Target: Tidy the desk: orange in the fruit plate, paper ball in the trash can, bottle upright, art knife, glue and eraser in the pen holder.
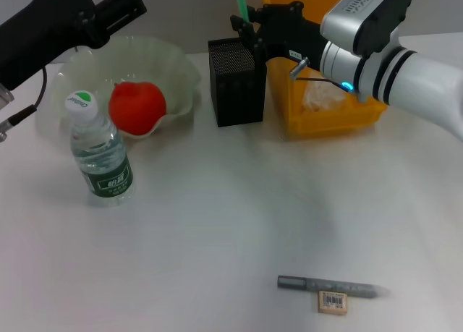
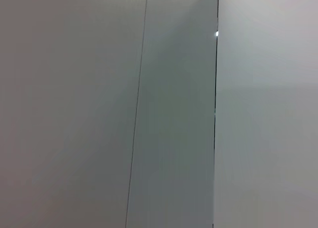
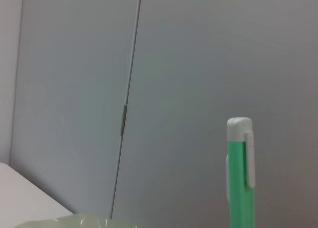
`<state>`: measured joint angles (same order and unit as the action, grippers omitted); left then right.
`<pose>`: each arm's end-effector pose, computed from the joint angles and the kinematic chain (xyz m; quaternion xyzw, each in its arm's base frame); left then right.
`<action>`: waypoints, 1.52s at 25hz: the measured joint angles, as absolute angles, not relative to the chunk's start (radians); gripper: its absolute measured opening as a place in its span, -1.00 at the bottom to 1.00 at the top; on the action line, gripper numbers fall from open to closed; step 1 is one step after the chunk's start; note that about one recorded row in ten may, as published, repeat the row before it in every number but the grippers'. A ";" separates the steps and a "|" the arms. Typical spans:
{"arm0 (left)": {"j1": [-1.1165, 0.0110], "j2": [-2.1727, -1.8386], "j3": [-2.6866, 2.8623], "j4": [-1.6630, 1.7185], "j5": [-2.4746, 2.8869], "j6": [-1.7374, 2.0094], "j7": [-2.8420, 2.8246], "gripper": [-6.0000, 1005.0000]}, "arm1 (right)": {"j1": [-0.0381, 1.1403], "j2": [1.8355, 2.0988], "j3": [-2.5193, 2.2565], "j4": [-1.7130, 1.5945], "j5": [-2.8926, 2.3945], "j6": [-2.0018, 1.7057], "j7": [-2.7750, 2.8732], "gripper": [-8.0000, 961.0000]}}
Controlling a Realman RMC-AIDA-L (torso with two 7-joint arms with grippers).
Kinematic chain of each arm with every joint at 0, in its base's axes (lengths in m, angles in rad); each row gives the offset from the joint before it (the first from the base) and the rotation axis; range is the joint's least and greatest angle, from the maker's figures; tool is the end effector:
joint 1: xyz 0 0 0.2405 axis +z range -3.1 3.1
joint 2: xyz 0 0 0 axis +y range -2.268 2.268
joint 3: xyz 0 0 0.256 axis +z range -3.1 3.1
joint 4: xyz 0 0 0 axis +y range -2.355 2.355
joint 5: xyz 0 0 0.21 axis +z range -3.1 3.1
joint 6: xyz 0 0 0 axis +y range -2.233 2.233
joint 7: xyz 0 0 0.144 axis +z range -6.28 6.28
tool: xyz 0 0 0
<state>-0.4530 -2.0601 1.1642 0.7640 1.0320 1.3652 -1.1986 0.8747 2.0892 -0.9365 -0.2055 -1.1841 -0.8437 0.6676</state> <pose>-0.1816 0.3641 0.0404 -0.8334 -0.1049 -0.4808 0.2514 0.1900 0.4477 -0.0477 -0.8780 0.1107 0.2427 0.3975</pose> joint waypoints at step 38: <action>-0.439 -2.062 1.138 0.754 1.025 1.377 -1.189 0.45 | 0.529 2.078 -1.221 -0.863 -1.522 -0.915 1.521 0.00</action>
